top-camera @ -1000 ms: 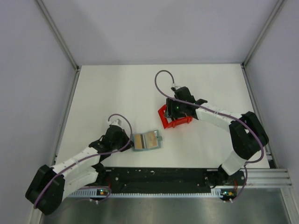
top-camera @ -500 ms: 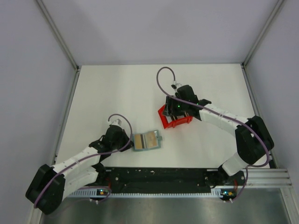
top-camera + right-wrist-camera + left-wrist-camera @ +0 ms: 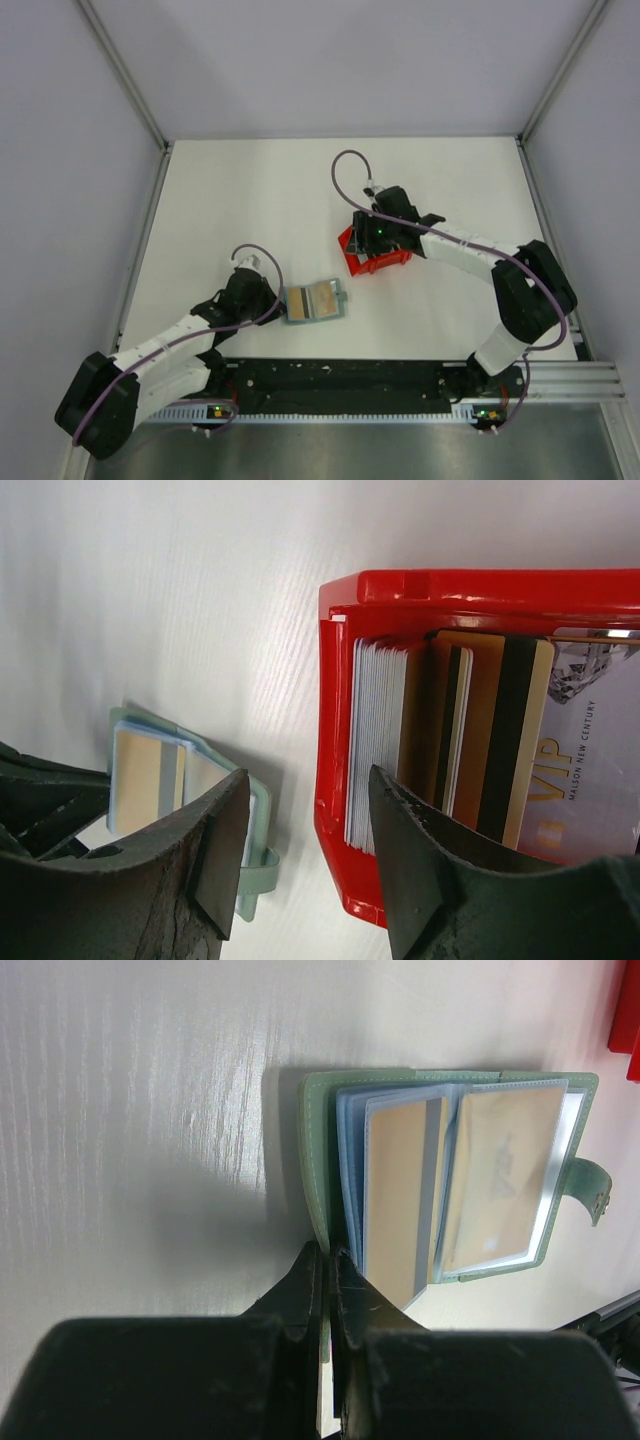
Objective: Put the credit cards into the card holder
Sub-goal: Pick up the credit card from the storage box.
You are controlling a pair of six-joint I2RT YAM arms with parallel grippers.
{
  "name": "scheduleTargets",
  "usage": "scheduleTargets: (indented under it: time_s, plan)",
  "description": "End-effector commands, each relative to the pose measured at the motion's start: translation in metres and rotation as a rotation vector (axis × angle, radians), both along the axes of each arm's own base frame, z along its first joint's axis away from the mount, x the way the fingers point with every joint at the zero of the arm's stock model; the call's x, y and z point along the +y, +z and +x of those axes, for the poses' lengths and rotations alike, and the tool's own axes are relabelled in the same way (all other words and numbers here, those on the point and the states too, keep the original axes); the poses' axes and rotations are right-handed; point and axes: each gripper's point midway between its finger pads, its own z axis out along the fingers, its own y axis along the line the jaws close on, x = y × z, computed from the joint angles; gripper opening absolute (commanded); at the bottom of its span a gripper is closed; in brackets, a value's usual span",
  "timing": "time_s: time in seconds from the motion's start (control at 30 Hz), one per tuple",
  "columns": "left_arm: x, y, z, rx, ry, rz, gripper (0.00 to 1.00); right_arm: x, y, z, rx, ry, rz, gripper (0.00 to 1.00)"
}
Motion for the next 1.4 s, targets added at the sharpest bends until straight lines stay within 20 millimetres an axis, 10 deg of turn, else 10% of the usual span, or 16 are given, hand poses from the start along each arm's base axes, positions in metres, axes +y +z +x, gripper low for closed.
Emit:
scheduleTargets:
  time_s: [0.0, 0.27, 1.37]
  plan:
    - [-0.006, 0.013, 0.011, -0.046, -0.010, -0.009, 0.00, -0.004, 0.000, 0.011, -0.041, -0.031, -0.020, 0.51]
    - [-0.005, 0.012, 0.012, -0.048, -0.007, -0.009, 0.00, -0.021, 0.006, 0.020, -0.080, -0.085, -0.090, 0.51]
    - [-0.008, 0.009, 0.011, -0.041, -0.020, -0.013, 0.00, 0.051, 0.001, -0.012, 0.050, 0.159, 0.050, 0.51]
